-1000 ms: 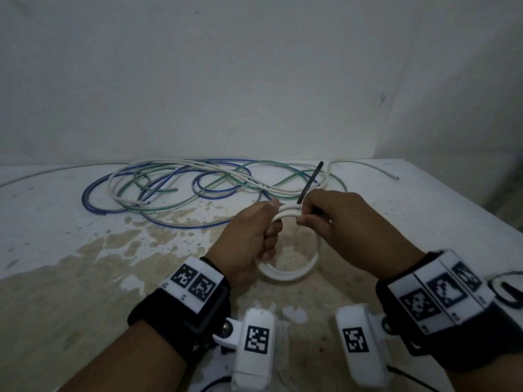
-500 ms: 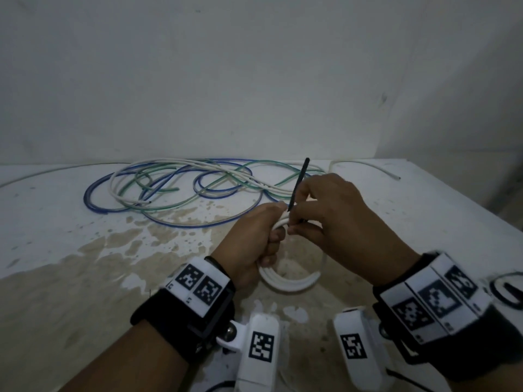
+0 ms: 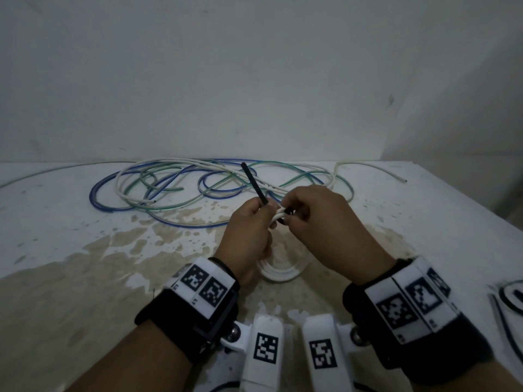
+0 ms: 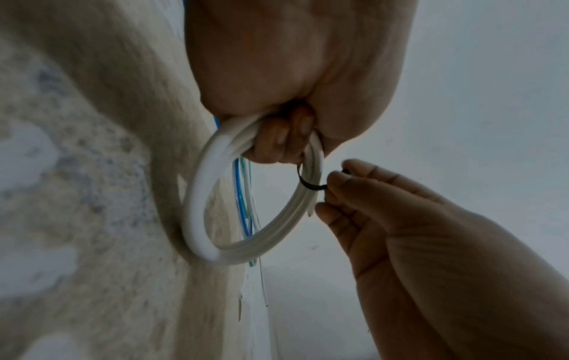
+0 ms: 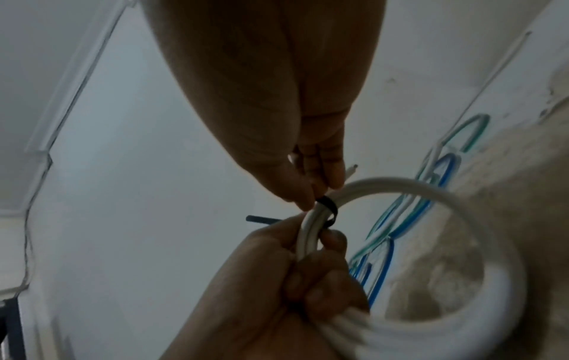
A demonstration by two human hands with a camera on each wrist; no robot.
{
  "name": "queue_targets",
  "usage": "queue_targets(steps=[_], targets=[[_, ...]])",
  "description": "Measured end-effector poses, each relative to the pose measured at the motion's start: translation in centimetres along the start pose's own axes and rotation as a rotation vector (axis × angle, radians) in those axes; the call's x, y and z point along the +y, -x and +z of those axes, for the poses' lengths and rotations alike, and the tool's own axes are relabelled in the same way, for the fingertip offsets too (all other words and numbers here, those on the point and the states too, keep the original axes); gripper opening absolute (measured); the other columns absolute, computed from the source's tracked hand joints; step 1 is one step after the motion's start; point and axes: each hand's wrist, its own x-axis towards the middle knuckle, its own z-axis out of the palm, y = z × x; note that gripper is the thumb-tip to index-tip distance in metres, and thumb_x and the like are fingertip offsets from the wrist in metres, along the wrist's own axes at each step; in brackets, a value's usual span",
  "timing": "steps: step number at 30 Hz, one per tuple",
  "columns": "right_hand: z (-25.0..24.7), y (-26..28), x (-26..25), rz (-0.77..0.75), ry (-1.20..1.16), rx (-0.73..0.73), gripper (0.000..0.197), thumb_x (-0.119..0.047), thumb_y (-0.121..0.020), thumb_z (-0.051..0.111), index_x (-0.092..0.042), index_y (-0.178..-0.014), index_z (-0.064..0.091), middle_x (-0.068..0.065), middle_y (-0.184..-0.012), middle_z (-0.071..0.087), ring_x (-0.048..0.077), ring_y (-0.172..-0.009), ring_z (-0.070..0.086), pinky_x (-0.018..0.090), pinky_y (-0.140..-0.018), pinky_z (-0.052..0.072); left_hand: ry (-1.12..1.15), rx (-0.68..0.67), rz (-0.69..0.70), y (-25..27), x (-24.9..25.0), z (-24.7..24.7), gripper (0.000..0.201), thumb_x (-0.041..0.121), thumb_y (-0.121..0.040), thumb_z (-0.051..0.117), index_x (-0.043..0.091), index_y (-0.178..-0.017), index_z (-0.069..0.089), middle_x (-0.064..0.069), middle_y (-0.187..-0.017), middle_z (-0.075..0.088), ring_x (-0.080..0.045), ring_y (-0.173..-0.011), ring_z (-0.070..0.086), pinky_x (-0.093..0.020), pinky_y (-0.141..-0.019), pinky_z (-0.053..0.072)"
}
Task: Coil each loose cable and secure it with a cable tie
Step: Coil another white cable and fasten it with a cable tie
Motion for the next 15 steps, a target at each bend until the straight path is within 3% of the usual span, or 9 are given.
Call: queue_targets(steps=[3,6,8,10,12,15], targets=[[1.1,0.3,0.1,0.016,0.006,0.006,0.019,-0.003,-0.081,0.063,-0.018,-0.091,0.07,-0.01,-0.076,0.054,0.001,-0.066,0.044,0.002,-0.067,0.033,0.048,0.022,-0.032,0.0,-0.2,0.2,0.019,0.024,-0.098,0.049,0.008,-0.092,0.057,-0.007,-0.071,0.045,-0.012,-0.04,0.029,-0.02,-0.039,0.025],[1.9,0.4,0.4,0.045,-0.087,0.13,0.013,-0.009,-0.084,0.066,-0.022,-0.087,0.064,-0.012,-0.074,0.057,0.002,-0.068,0.052,0.005,-0.066,0.037,0.071,0.061,-0.047,-0.2,-0.5,-0.1,0.02,0.024,-0.098,0.05,0.01,-0.086,0.057,-0.013,-0.076,0.044,-0.011,-0.039,0.029,-0.018,-0.039,0.025],[2.1,0.7,0.5,0.085,-0.253,0.197,0.017,-0.015,-0.084,0.068,-0.028,-0.081,0.057,-0.014,-0.073,0.059,0.006,-0.072,0.059,0.012,-0.068,0.044,0.017,0.083,-0.011,-0.4,-0.4,-0.3,0.022,0.025,-0.098,0.051,0.011,-0.082,0.058,-0.015,-0.071,0.045,-0.012,-0.036,0.031,-0.017,-0.037,0.026],[2.2,1.0,0.4,0.111,-0.412,0.206,0.022,-0.017,-0.086,0.067,-0.034,-0.079,0.055,-0.01,-0.077,0.064,0.009,-0.074,0.064,0.022,-0.07,0.052,-0.003,0.098,0.023,-0.6,-0.2,-0.3,0.012,0.023,-0.096,0.053,0.014,-0.094,0.061,-0.012,-0.065,0.047,-0.013,-0.035,0.031,-0.016,-0.036,0.026],[2.2,1.3,0.2,0.105,-0.472,0.207,0.024,-0.016,-0.087,0.066,-0.037,-0.083,0.055,-0.009,-0.077,0.064,0.008,-0.072,0.062,0.022,-0.069,0.05,0.016,0.092,0.014,-0.7,0.0,-0.4,0.014,0.021,-0.095,0.054,0.018,-0.108,0.057,-0.013,-0.066,0.046,-0.013,-0.035,0.03,-0.016,-0.036,0.024],[2.6,1.4,0.6,0.123,-0.51,0.159,0.032,-0.009,-0.084,0.068,-0.038,-0.09,0.053,-0.01,-0.077,0.059,0.007,-0.069,0.055,0.017,-0.067,0.046,-0.007,0.069,0.005,-1.0,-0.3,-0.7,0.005,0.021,-0.095,0.054,0.016,-0.095,0.055,-0.006,-0.057,0.041,-0.013,-0.035,0.031,-0.017,-0.038,0.024]])
